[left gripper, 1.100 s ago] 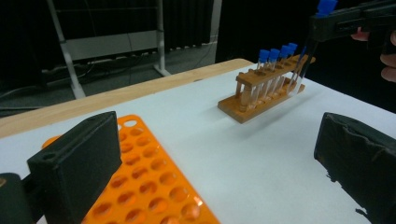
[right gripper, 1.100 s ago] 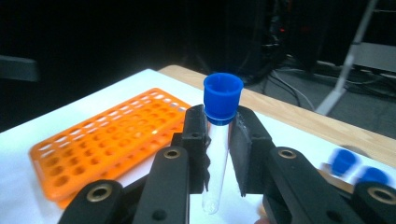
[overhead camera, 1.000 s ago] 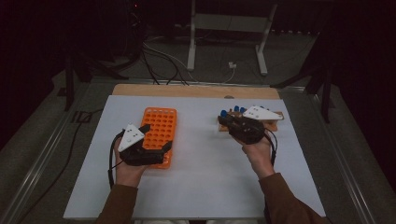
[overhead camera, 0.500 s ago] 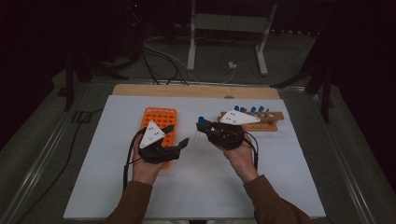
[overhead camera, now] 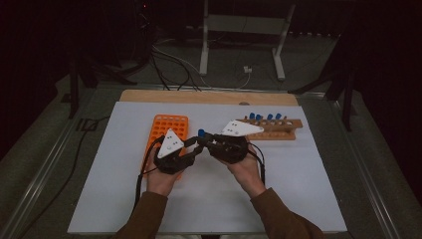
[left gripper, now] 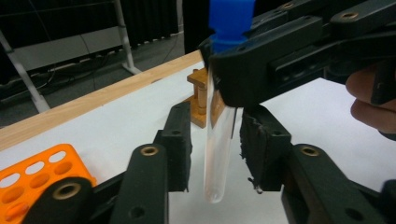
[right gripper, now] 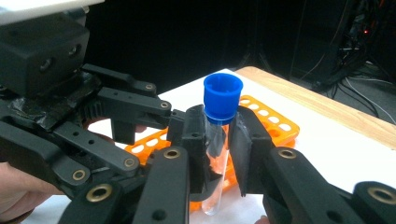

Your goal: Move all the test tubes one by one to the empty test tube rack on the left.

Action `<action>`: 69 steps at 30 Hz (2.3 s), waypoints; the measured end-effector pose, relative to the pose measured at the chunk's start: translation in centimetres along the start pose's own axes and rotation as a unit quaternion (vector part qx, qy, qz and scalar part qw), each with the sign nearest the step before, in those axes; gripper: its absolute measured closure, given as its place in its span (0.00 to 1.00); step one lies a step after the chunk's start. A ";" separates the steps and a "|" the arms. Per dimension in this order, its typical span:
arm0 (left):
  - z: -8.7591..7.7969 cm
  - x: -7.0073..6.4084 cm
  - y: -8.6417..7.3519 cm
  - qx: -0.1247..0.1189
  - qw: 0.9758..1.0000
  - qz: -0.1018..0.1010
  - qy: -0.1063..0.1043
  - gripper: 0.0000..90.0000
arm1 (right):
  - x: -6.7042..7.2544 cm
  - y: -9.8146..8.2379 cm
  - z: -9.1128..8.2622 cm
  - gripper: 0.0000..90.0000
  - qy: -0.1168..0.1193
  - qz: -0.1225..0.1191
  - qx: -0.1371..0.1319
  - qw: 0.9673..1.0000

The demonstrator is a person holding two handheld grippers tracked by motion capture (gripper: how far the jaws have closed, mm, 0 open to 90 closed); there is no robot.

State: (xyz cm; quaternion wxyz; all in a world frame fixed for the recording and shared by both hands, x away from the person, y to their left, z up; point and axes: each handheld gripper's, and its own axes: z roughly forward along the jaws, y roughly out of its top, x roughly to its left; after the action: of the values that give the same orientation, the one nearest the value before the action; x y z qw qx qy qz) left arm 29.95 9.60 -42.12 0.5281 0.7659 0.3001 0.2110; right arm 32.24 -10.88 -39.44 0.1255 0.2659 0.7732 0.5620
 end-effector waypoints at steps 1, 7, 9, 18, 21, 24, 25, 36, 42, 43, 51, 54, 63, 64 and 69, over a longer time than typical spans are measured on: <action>0.0 0.0 0.0 -0.001 1.000 0.001 -0.001 0.74 | 0.0 0.0 0.1 0.85 0.001 -0.001 0.000 1.000; -0.3 0.0 0.0 0.001 1.000 0.008 -0.003 0.86 | 0.1 0.0 0.3 0.85 0.005 0.000 0.003 1.000; -0.4 0.2 0.0 0.001 1.000 0.007 -0.006 0.86 | 0.2 0.0 0.3 0.85 0.005 0.000 0.003 1.000; -0.9 1.1 -0.5 0.003 1.000 -0.009 -0.003 0.87 | -0.6 0.0 -0.5 0.52 0.025 0.013 -0.009 1.000; -1.3 1.6 -0.9 0.003 1.000 -0.018 -0.003 0.87 | -0.8 -0.1 -0.9 0.34 0.010 0.012 -0.012 1.000; -1.8 1.9 -1.4 0.003 1.000 -0.022 -0.003 0.87 | -1.1 -0.3 -1.3 0.20 -0.018 0.015 -0.007 1.000; -1.9 2.0 -1.6 0.004 1.000 -0.024 -0.002 0.87 | -1.4 -0.4 -1.5 0.16 -0.032 0.021 -0.005 0.999; -3.6 3.1 -3.3 0.002 0.999 -0.043 0.002 0.87 | -3.0 -1.5 -3.2 0.02 -0.059 0.024 -0.008 0.998; -3.9 3.2 -4.2 0.006 0.999 -0.049 0.005 0.87 | -3.6 -2.2 -4.4 0.02 -0.076 0.022 -0.010 0.997; -4.0 3.2 -4.3 0.007 0.999 -0.048 0.005 0.87 | -3.7 -2.4 -4.8 0.02 -0.081 0.020 -0.011 0.996; -4.3 3.2 -5.7 0.019 0.998 -0.055 0.013 0.87 | -4.6 -3.7 -6.6 0.02 -0.102 0.027 -0.015 0.994; -4.4 3.2 -6.2 0.024 0.998 -0.057 0.015 0.87 | -4.8 -4.0 -7.0 0.02 -0.112 0.026 -0.014 0.993; -4.0 3.0 -7.4 0.056 0.997 -0.054 0.017 0.87 | -5.0 -4.9 -9.0 0.02 -0.126 0.027 -0.021 0.992; -4.0 3.0 -7.5 0.061 0.997 -0.052 0.017 0.87 | -5.0 -4.9 -9.2 0.02 -0.127 0.027 -0.022 0.991; -3.6 2.6 -7.8 0.086 0.995 -0.043 0.021 0.87 | -5.1 -5.6 -9.8 0.02 -0.133 0.030 -0.023 0.990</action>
State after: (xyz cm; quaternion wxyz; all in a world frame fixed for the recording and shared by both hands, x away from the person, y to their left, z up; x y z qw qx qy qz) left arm 27.75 15.89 -48.15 0.4628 0.7901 0.3607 0.1775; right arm 30.14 -22.82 -41.89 0.2165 0.3578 0.7281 0.5431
